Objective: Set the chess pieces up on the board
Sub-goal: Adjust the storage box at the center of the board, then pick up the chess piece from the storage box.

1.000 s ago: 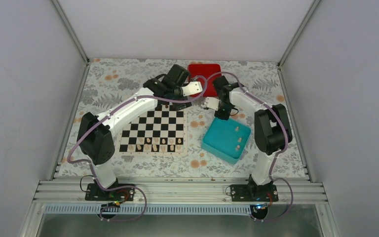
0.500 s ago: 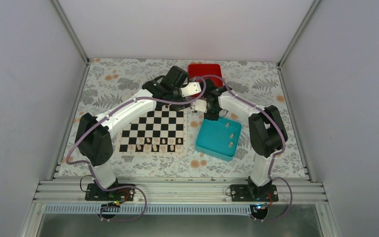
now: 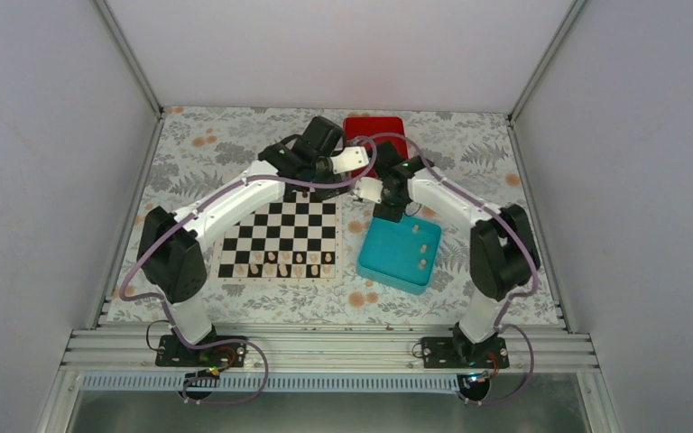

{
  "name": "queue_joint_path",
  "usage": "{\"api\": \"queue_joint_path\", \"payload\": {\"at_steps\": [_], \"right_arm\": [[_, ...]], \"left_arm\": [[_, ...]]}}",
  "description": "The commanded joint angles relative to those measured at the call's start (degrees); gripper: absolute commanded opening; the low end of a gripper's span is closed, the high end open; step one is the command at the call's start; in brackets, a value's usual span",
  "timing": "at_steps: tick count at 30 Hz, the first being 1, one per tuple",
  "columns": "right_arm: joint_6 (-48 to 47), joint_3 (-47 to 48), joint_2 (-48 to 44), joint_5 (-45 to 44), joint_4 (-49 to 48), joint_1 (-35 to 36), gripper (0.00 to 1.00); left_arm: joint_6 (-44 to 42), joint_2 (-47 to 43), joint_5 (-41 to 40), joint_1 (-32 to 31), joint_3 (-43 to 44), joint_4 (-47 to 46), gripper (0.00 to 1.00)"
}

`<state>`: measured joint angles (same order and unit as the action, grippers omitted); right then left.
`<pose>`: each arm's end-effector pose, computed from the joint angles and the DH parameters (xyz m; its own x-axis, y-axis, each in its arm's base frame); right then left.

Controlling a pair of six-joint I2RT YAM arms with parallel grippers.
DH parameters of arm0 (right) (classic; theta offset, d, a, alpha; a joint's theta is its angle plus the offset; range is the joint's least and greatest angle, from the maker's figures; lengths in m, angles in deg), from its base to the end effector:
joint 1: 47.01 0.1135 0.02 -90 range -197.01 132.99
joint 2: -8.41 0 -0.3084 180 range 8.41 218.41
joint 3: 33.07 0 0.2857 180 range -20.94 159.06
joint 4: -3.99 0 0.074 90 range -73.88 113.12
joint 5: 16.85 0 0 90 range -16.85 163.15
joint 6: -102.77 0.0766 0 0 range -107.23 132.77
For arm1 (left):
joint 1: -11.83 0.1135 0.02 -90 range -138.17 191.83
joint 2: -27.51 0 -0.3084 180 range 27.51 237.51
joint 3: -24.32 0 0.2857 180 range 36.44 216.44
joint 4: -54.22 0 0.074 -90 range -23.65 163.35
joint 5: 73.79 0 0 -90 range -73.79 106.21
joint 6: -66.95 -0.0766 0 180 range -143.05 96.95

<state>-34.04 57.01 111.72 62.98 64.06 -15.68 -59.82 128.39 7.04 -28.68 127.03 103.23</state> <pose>0.3590 0.2027 0.2051 -0.2184 -0.9731 -0.0734 -0.9171 0.2304 -0.3253 0.3618 -0.2931 0.3157 -0.1121 0.8731 -0.4745 0.7815 0.3724 0.5005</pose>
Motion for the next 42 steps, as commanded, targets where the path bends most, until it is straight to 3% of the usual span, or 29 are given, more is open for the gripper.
{"api": "queue_joint_path", "payload": {"at_steps": [1, 7, 12, 18, 23, 29, 32, 39, 42], "right_arm": [[2.44, -1.6, -9.16, 7.74, 2.79, -3.47, 0.62], [2.71, -6.19, -17.77, 16.35, 3.31, -16.01, 0.68], [3.47, -11.55, -17.17, 17.59, -0.73, -28.21, 0.68], [5.1, -12.9, -16.3, 25.95, -5.2, -39.91, 0.66], [5.33, -13.79, -15.85, 29.15, -4.67, -41.64, 0.66], [3.52, -16.22, -14.84, 28.65, -3.31, -41.7, 0.64], [3.01, -17.74, -14.21, 28.26, -3.61, -42.59, 0.64], [1.96, -19.17, -12.09, 31.36, -4.16, -46.52, 0.63], [1.55, -19.54, -11.16, 32.69, -4.31, -47.07, 0.63]], "left_arm": [[-1.05, 0.83, 3.62, -1.09, 4.61, -0.09, 1.0], [-3.87, 3.88, 15.13, -2.73, 10.24, 2.67, 1.0], [-4.16, 13.0, 19.98, -7.08, 19.29, 8.04, 0.99], [-4.67, 20.87, 24.04, -13.25, 22.99, 6.41, 0.91], [-3.84, 31.5, 30.32, -15.73, 36.13, 12.19, 0.79], [-3.88, 41.97, 31.84, -16.94, 49.84, 18.28, 0.66], [-4.01, 42.2, 31.91, -17.08, 49.07, 19.06, 0.62], [-4.29, 35.58, 30.76, -17.15, 36.16, 14.2, 0.6], [-3.83, 35.19, 30.79, -17.28, 34.77, 13.48, 0.59]]}}
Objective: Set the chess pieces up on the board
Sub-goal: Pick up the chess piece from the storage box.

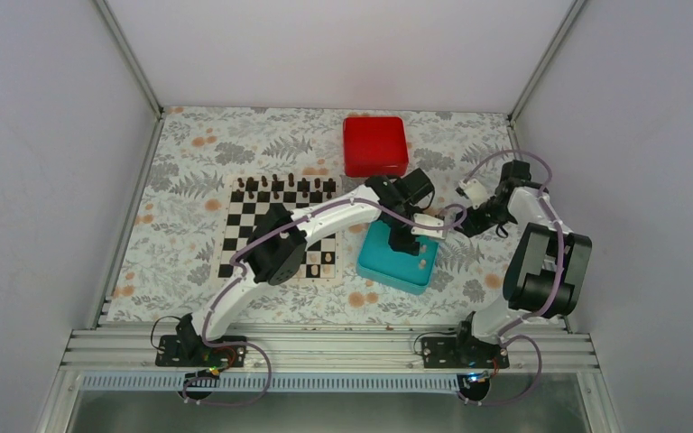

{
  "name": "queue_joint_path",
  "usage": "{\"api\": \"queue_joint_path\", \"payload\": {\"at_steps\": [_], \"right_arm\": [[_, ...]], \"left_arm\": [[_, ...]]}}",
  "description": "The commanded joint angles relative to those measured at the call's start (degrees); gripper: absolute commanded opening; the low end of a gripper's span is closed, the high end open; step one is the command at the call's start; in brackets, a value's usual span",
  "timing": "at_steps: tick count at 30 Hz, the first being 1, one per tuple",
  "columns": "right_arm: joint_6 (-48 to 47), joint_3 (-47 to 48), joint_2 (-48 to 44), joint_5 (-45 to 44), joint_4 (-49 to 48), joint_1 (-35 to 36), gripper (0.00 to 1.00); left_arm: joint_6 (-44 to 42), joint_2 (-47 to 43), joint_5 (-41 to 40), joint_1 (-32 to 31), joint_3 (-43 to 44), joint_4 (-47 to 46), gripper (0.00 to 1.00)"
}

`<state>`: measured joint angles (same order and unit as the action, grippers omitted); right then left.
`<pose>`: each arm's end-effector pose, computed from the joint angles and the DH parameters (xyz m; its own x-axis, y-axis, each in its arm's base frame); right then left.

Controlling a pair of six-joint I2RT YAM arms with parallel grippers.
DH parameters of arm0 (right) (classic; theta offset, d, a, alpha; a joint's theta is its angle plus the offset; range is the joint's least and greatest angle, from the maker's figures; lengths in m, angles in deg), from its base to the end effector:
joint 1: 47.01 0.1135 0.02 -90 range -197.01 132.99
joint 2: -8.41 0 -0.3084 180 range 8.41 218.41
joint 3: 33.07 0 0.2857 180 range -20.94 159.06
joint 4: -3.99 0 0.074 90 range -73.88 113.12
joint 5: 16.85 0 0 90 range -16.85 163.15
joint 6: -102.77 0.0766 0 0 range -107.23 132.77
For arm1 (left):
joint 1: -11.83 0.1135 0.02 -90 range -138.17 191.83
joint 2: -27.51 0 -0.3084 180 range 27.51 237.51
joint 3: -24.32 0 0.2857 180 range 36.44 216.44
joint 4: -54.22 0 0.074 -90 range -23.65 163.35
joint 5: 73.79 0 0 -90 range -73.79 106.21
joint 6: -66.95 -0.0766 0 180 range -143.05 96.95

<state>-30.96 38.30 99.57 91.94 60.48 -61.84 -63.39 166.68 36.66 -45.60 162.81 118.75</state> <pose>0.3251 -0.0606 0.1828 -0.7951 -0.4665 -0.3877 -0.5274 0.8473 0.0622 0.3005 -0.5202 0.1794 0.1897 0.8297 -0.5249 0.9783 -0.2049 0.0296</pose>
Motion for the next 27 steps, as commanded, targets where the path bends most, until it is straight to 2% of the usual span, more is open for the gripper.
{"api": "queue_joint_path", "payload": {"at_steps": [1, 17, 22, 27], "right_arm": [[-1.55, -0.92, 1.18, 4.12, -0.8, -0.91, 0.64], [-1.74, -1.38, 2.34, 5.4, -2.43, -3.48, 0.64], [-2.12, -1.16, 2.18, 5.21, -2.21, -4.3, 0.64], [-2.33, -1.25, 2.1, 5.3, -2.24, -4.82, 0.63]], "left_arm": [[0.13, -2.93, 1.12, -0.44, -1.02, -2.27, 0.59], [2.88, -1.55, 0.24, -0.62, -3.86, -9.77, 0.55], [2.58, 0.81, 1.18, -0.67, -0.53, -7.44, 0.53], [2.78, 1.09, 1.61, -0.64, -0.98, -8.16, 0.52]]}}
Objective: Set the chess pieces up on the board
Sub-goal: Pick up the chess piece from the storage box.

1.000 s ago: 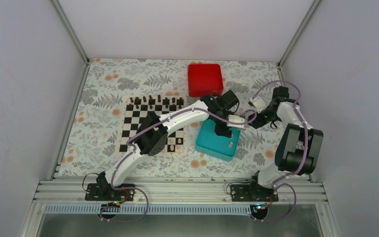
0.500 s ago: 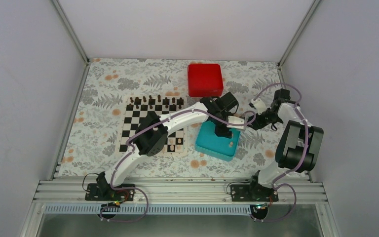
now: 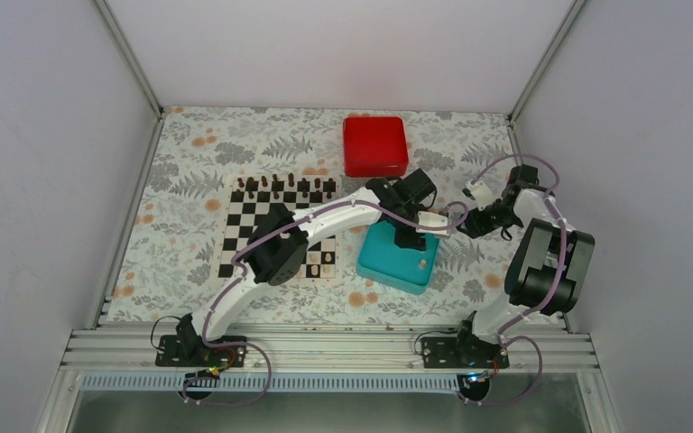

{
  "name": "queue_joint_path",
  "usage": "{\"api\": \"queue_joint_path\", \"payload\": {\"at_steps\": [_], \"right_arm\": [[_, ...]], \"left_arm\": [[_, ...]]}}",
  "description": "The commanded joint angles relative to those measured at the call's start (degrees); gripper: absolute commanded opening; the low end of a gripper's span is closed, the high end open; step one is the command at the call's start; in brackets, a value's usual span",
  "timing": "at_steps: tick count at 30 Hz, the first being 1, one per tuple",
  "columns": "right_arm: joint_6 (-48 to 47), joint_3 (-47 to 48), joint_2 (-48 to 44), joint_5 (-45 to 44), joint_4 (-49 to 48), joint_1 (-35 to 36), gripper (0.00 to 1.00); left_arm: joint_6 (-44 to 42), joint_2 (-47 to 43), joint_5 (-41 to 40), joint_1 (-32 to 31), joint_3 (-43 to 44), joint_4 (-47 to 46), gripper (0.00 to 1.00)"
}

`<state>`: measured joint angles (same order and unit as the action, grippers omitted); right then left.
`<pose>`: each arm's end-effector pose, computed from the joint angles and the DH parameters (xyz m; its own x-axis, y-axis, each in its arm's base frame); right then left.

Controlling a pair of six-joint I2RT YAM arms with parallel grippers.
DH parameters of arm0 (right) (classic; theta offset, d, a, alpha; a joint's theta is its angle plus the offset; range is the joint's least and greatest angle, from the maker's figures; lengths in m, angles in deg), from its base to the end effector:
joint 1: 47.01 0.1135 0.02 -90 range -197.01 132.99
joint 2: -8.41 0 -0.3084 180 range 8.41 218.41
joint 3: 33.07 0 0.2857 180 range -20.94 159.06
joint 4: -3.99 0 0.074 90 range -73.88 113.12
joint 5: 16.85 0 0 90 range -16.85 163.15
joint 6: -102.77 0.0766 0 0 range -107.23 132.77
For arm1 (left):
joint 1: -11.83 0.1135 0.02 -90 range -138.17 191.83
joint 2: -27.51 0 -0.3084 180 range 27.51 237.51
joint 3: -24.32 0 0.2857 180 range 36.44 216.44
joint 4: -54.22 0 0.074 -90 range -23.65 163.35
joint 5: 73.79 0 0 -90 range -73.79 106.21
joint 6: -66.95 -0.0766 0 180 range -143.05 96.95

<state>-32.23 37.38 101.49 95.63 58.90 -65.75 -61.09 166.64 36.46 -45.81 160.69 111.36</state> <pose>0.3233 -0.0788 0.1702 -0.8085 -0.4157 -0.4166 -0.4992 0.8593 0.1114 0.3050 -0.5309 0.1753 0.1809 0.7946 -0.5795 0.9827 -0.1703 0.0732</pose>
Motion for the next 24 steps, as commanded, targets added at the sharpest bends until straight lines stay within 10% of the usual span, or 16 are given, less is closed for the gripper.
{"api": "queue_joint_path", "payload": {"at_steps": [1, 24], "right_arm": [[-1.04, -0.27, 0.1, 1.6, -0.76, -0.98, 0.63], [-1.0, 0.54, -0.25, 2.04, -0.73, -2.26, 0.64]], "left_arm": [[0.51, 1.22, 1.85, -0.49, 1.19, -0.8, 0.52], [1.77, 3.43, -2.23, -1.41, -0.95, -3.98, 0.45]]}}
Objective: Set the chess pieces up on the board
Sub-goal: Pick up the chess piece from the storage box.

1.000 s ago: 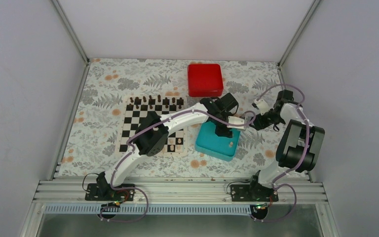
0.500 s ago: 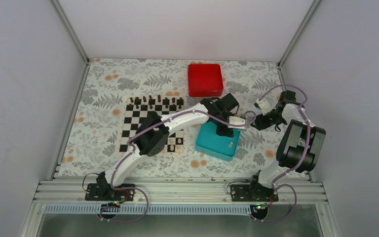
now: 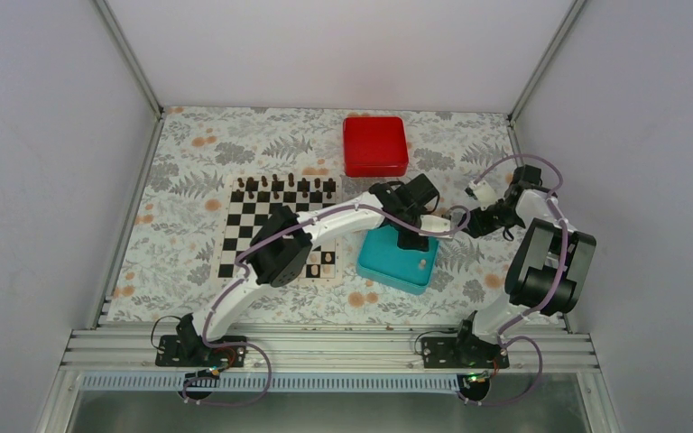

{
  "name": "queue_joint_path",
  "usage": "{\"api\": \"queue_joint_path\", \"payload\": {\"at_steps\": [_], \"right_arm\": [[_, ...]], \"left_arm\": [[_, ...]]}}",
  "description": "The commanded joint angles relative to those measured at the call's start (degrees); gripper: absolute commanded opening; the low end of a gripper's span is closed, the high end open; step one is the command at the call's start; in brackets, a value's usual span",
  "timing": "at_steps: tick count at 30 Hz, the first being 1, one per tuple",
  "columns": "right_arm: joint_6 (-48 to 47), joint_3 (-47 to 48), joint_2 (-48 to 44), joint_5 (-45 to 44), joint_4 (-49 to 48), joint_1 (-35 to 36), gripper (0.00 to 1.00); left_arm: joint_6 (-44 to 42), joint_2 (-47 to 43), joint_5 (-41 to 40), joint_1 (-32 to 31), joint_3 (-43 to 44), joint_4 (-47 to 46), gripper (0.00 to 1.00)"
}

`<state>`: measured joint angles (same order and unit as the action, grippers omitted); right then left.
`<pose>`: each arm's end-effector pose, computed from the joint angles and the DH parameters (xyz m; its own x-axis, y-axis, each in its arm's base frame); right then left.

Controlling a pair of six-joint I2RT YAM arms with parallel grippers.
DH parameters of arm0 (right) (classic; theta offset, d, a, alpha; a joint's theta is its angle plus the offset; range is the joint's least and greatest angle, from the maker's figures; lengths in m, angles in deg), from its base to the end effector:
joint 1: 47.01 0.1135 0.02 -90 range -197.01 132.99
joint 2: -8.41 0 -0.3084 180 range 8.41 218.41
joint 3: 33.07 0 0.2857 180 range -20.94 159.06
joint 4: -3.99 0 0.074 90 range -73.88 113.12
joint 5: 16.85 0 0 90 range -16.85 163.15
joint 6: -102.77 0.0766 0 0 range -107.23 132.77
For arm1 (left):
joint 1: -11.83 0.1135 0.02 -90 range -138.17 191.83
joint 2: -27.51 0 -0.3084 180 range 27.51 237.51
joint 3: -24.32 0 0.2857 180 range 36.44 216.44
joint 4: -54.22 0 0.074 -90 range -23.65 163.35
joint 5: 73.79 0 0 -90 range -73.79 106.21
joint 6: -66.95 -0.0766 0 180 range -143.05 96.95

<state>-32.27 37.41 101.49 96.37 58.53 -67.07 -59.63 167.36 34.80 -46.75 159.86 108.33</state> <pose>0.3227 -0.0857 0.1709 -0.8118 -0.3958 -0.4293 -0.4835 0.8679 0.1141 0.3010 -0.5396 0.1660 0.1773 0.7934 -0.5824 0.9841 -0.1509 0.0940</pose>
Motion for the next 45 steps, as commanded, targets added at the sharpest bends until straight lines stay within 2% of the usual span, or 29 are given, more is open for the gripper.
{"api": "queue_joint_path", "payload": {"at_steps": [1, 20, 26, 31, 34, 40, 45], "right_arm": [[-0.99, 0.54, -0.26, 1.34, -0.28, -0.95, 0.64], [-1.38, 0.41, 0.38, 1.35, -0.45, -1.22, 0.64], [-1.46, 0.02, 0.54, 1.3, -0.59, -1.22, 0.64], [-1.48, -0.16, 0.65, 1.17, -0.81, -1.26, 0.64], [-1.46, -0.36, 0.93, 1.17, -1.01, -1.23, 0.64], [-1.37, -0.27, 1.14, 1.13, -0.89, -1.28, 0.64], [-1.29, 0.2, 1.35, 1.11, -0.72, -1.2, 0.64]], "left_arm": [[0.35, 2.97, -0.69, -0.49, -0.04, -0.94, 0.45], [0.27, 3.32, -0.21, -0.93, 0.3, -0.89, 0.41], [-0.18, 3.36, -0.22, -1.15, 0.42, -0.6, 0.34], [-0.38, 3.43, -0.26, -1.31, 0.56, -0.31, 0.18], [-0.12, 2.86, -0.39, -1.33, 0.17, -0.82, 0.12], [-0.24, -0.38, -1.68, -1.23, -1.79, -1.35, 0.06], [-1.01, -7.81, -3.82, 0.27, -7.41, -1.64, 0.06]]}}
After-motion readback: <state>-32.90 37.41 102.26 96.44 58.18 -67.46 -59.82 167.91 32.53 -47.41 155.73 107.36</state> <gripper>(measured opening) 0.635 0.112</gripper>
